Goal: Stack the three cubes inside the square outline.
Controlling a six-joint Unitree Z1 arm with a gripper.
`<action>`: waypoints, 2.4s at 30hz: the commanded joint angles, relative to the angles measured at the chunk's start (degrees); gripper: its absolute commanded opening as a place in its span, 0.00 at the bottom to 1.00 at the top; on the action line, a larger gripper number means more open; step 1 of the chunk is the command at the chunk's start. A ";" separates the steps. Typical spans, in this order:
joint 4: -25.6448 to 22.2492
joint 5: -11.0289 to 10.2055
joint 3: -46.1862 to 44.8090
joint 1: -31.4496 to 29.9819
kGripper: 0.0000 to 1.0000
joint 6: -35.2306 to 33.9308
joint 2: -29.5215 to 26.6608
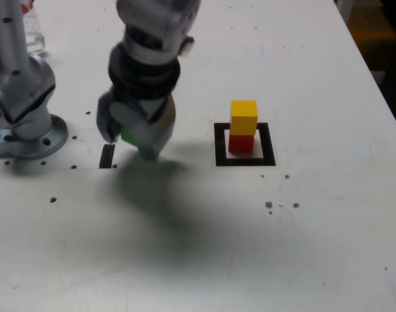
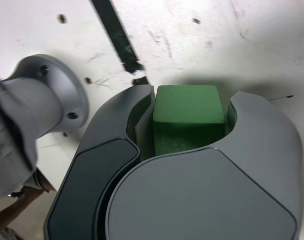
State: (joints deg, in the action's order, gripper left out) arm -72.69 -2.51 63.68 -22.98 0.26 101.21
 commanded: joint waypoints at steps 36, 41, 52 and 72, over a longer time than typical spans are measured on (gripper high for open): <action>-13.51 4.51 39.38 12.82 0.10 -3.76 10.25; -11.83 5.42 39.27 14.76 0.10 -4.04 11.40; -8.82 6.54 37.71 16.02 0.10 -3.86 12.81; -5.62 6.73 34.04 18.13 0.15 -1.94 13.93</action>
State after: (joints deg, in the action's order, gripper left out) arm -78.40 4.04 97.91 -4.96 -1.82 115.03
